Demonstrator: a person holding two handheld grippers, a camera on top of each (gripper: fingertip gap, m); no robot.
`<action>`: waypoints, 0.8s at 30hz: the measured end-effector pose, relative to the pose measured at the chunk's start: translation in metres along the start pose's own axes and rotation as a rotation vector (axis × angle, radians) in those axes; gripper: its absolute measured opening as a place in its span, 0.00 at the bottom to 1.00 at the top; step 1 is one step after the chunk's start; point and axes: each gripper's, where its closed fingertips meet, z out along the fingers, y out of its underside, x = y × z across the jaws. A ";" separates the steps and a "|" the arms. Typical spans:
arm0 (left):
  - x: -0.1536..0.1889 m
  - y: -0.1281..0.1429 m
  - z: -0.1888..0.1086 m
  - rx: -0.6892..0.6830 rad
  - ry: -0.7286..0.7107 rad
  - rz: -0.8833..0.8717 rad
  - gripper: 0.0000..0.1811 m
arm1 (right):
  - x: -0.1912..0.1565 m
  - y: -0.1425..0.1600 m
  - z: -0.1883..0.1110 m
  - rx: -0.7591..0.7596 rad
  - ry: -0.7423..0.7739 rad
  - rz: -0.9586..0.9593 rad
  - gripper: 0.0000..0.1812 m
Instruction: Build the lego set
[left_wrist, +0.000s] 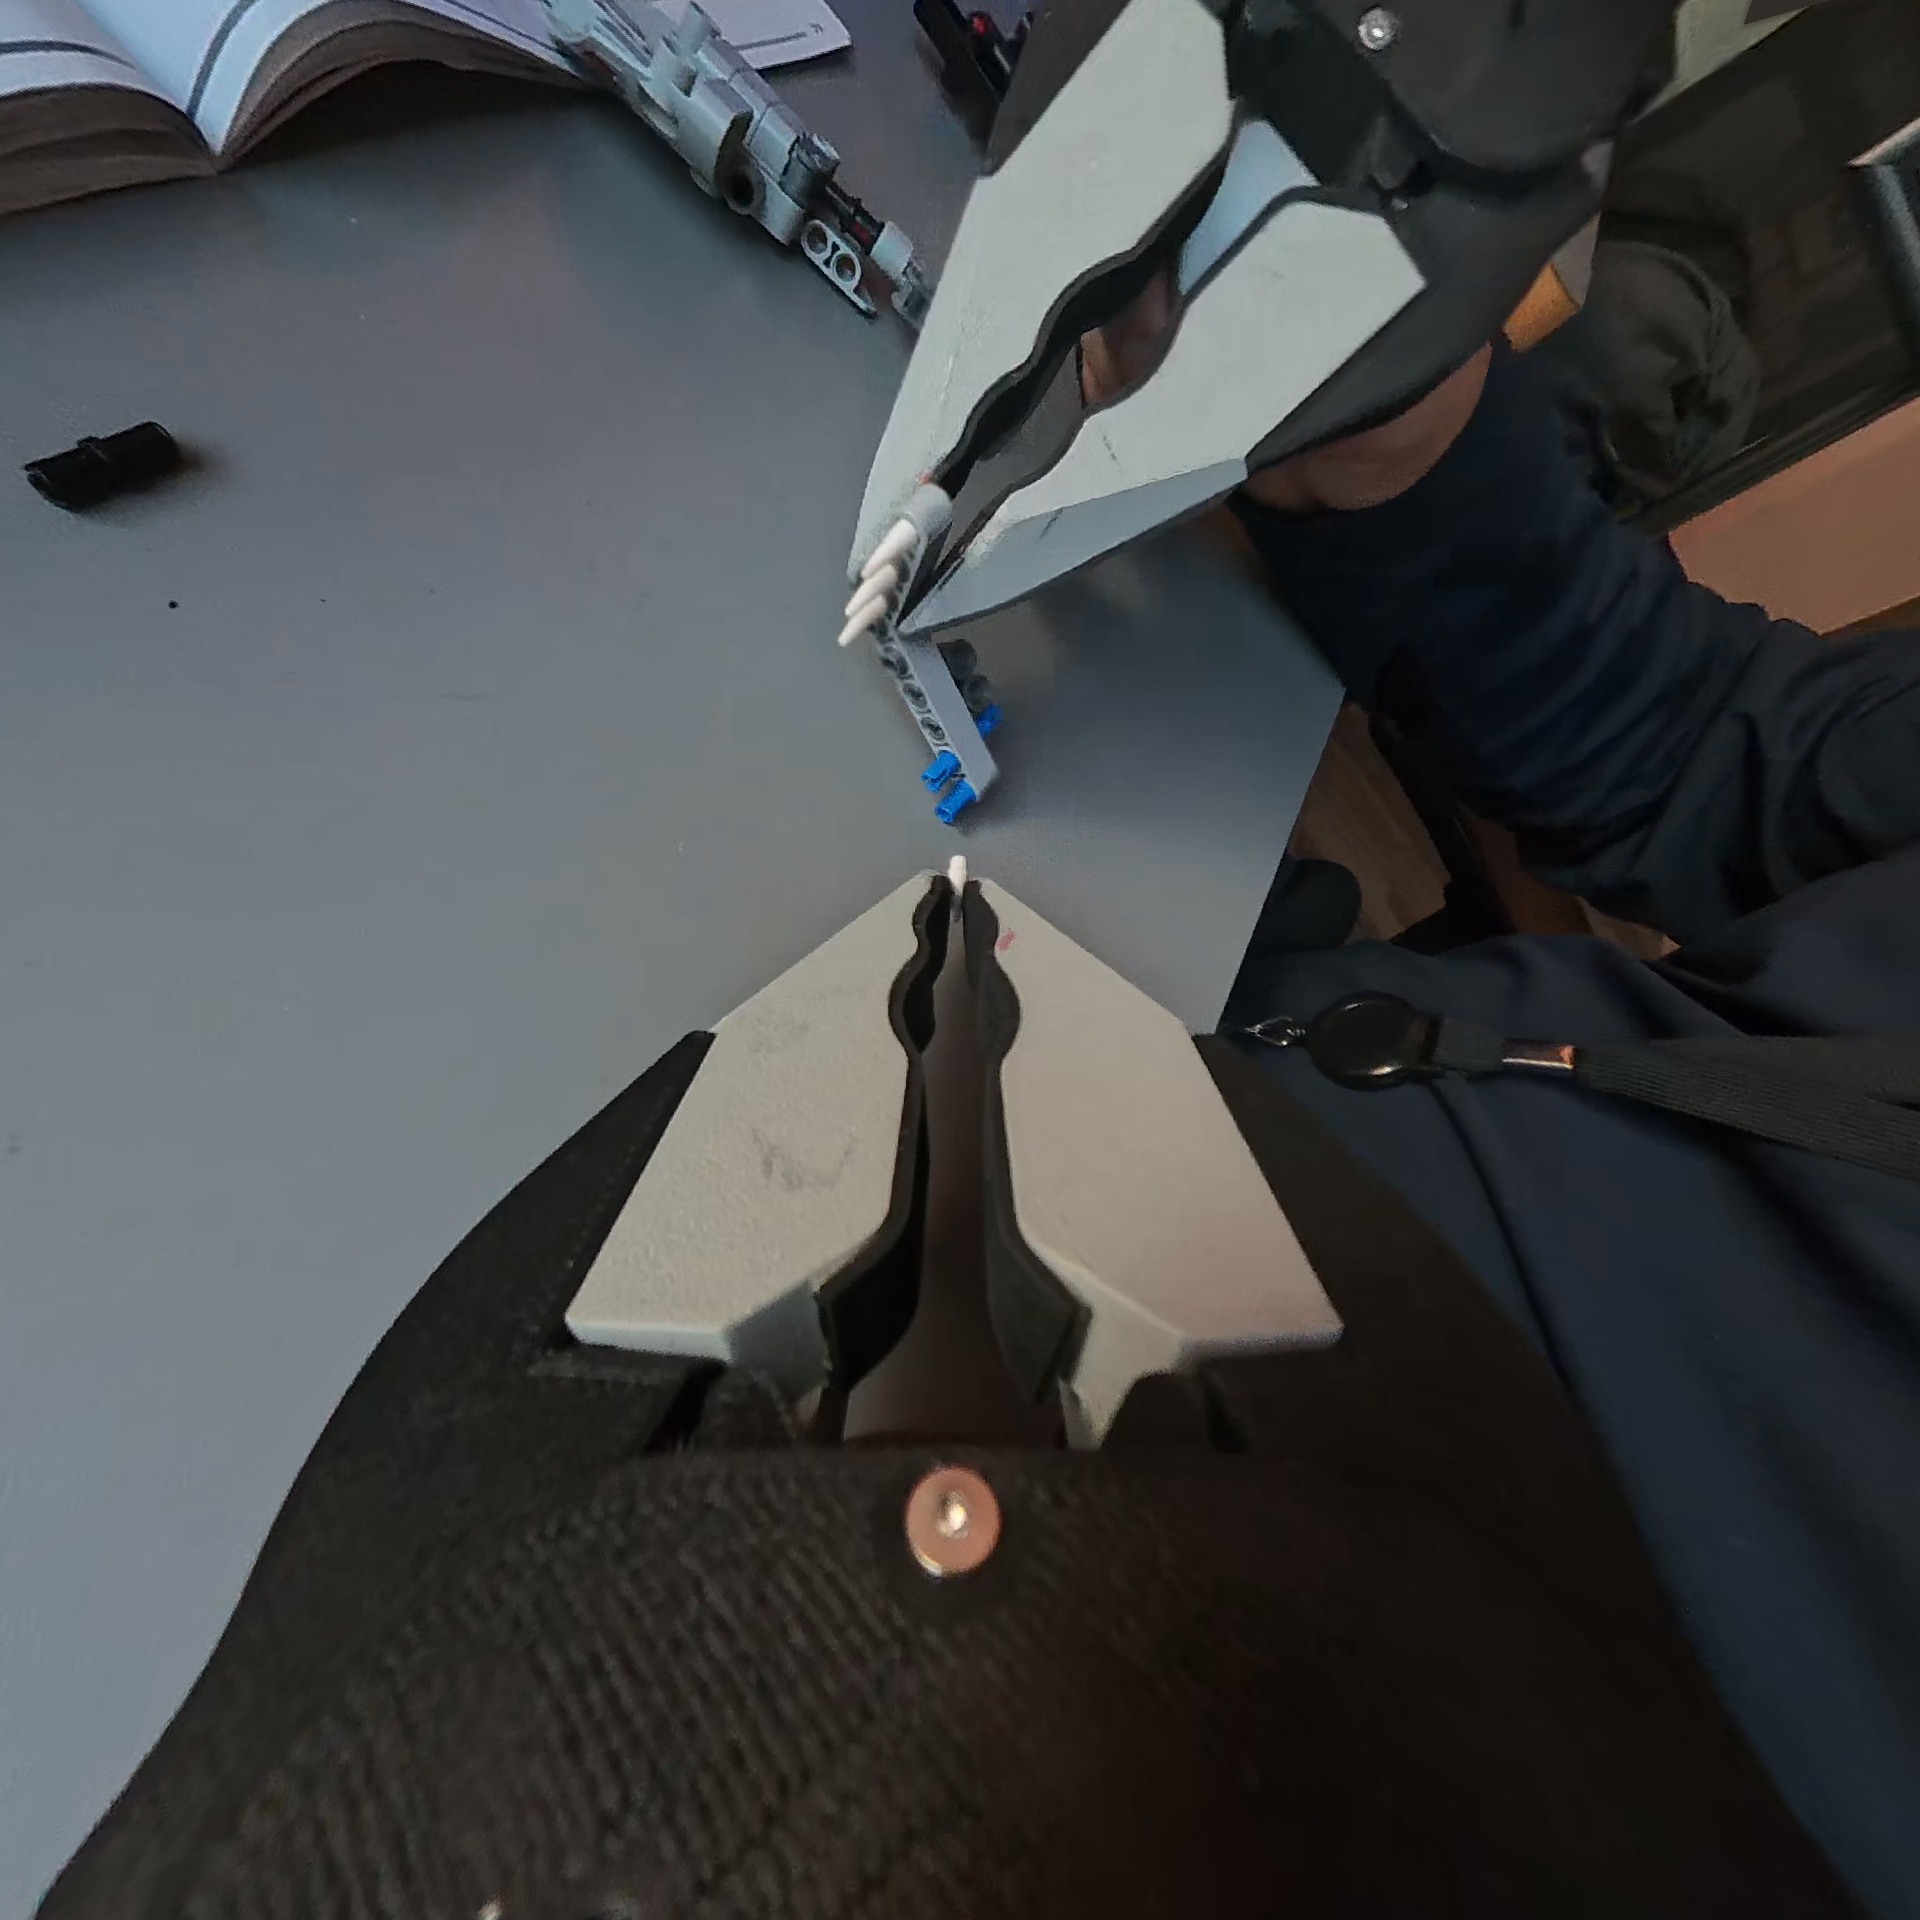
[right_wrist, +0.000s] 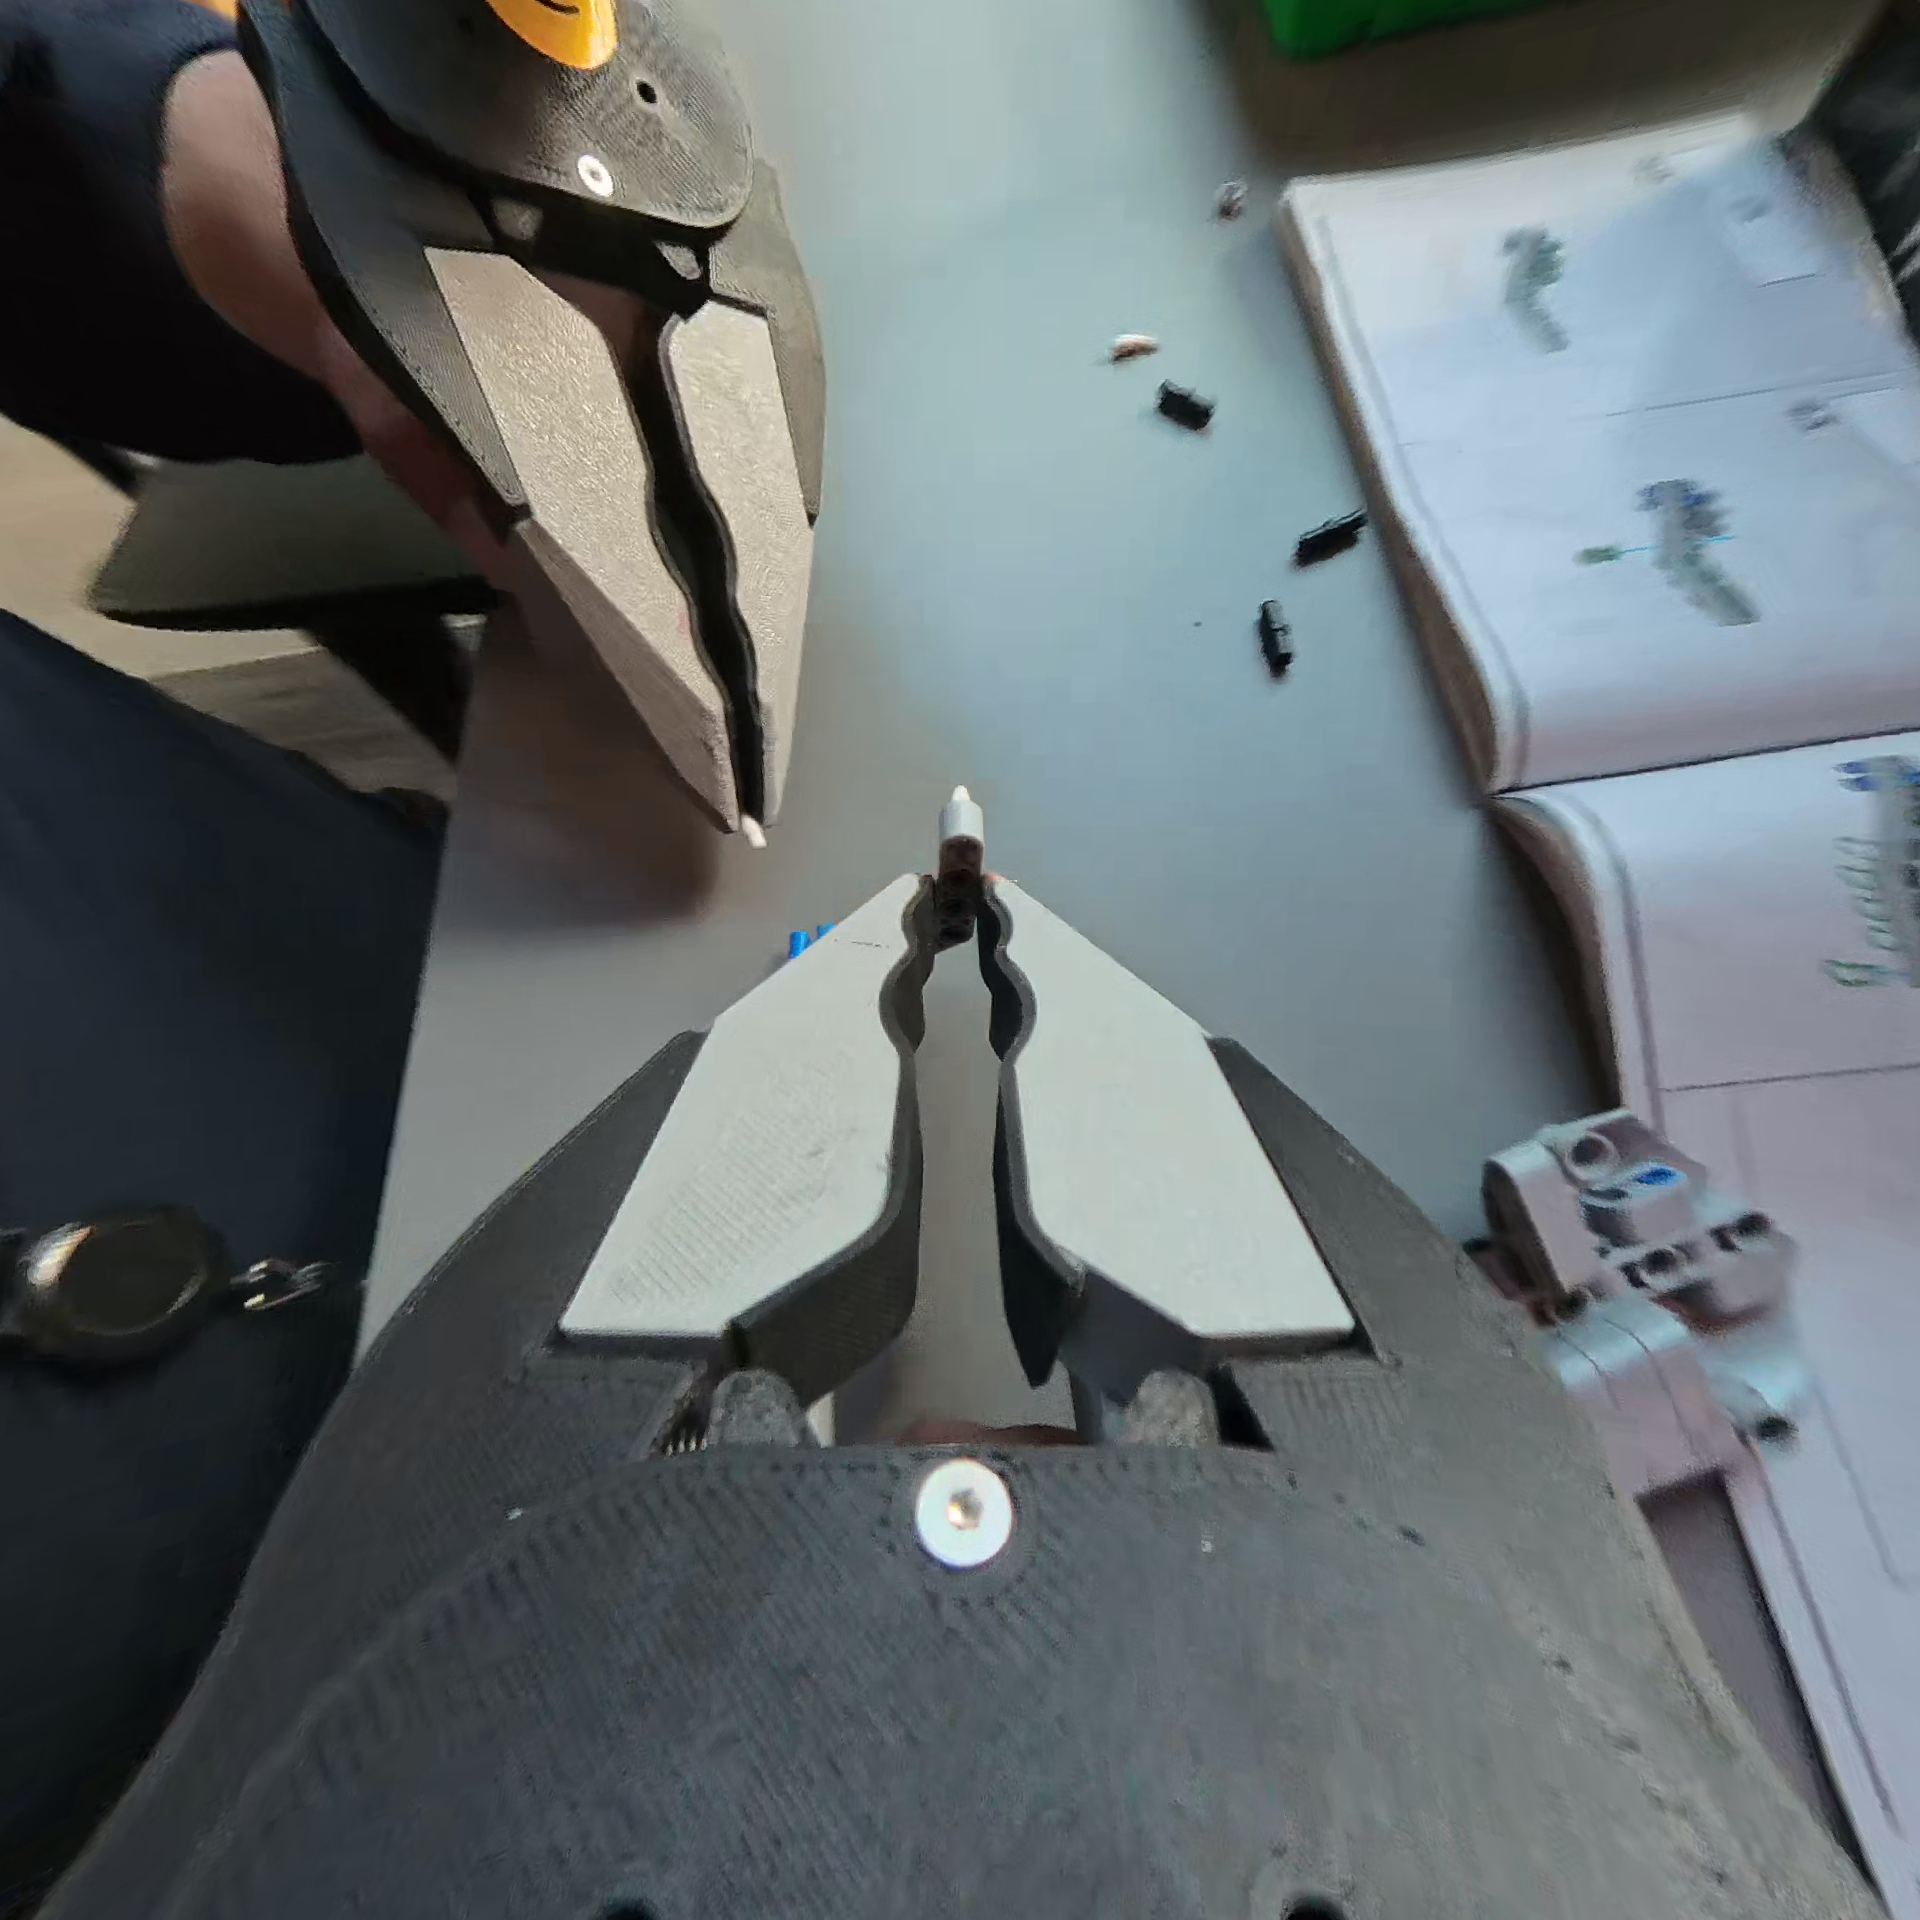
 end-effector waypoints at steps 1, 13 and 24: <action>0.001 0.000 0.001 -0.008 0.003 0.010 0.00 | 0.002 -0.004 -0.003 0.034 0.064 -0.044 0.03; 0.005 -0.009 0.002 0.041 0.009 0.049 0.00 | -0.004 -0.013 -0.020 0.051 0.555 -0.688 0.03; 0.000 0.002 -0.010 0.006 -0.017 0.088 0.00 | -0.035 0.005 -0.003 -0.144 0.624 -1.081 0.06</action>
